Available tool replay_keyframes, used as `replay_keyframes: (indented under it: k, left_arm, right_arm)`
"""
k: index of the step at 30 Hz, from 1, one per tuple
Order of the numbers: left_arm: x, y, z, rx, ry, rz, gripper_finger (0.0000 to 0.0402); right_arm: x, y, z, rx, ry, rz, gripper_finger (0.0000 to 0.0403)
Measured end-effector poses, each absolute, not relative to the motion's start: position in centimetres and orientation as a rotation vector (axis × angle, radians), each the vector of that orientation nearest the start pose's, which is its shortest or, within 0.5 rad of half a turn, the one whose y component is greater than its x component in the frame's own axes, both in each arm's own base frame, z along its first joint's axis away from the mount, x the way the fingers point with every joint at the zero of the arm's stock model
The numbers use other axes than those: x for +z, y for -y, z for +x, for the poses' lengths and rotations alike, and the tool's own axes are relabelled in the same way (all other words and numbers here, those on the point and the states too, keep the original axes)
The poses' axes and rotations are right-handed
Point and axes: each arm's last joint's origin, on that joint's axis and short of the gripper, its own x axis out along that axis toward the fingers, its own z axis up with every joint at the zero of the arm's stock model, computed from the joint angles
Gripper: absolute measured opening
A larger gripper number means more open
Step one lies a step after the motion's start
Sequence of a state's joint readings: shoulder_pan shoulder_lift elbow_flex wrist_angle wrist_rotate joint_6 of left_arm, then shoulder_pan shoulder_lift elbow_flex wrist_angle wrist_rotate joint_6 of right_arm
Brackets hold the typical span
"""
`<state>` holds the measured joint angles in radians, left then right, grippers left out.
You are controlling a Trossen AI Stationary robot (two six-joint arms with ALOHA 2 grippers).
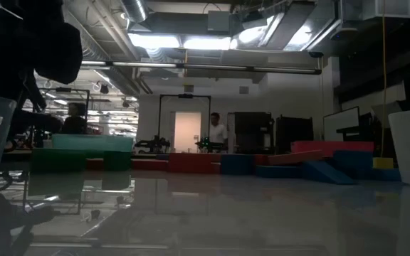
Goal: Sort blocks
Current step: Put the red block into the bottom transparent bin
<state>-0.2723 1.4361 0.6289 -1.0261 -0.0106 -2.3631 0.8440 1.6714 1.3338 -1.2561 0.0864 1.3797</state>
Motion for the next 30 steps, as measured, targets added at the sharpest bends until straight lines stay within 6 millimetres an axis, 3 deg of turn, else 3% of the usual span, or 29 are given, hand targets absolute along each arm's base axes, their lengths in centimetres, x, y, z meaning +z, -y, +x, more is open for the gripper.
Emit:
replay_keyframes:
  k: [10,18,21,30]
  left_arm:
    - [13.4,4.5,16.3,1.764,-1.013,-1.317,0.0138]
    - [13.5,4.5,16.6,1.661,-1.091,-1.241,0.0041]
    - [13.8,4.5,16.9,1.624,-1.095,-1.201,0.0039]
    - [17.9,4.6,18.5,1.276,-1.027,-1.123,0.0039]
  right_arm:
    - [24.5,-21.9,19.8,-0.461,-1.460,0.371,0.0216]
    - [24.5,-21.9,19.8,-0.462,-1.459,0.371,0.0216]
    - [24.5,-21.9,19.8,-0.462,-1.459,0.371,0.0216]
    - [24.5,-21.8,19.9,-0.466,-1.457,0.374,0.0216]
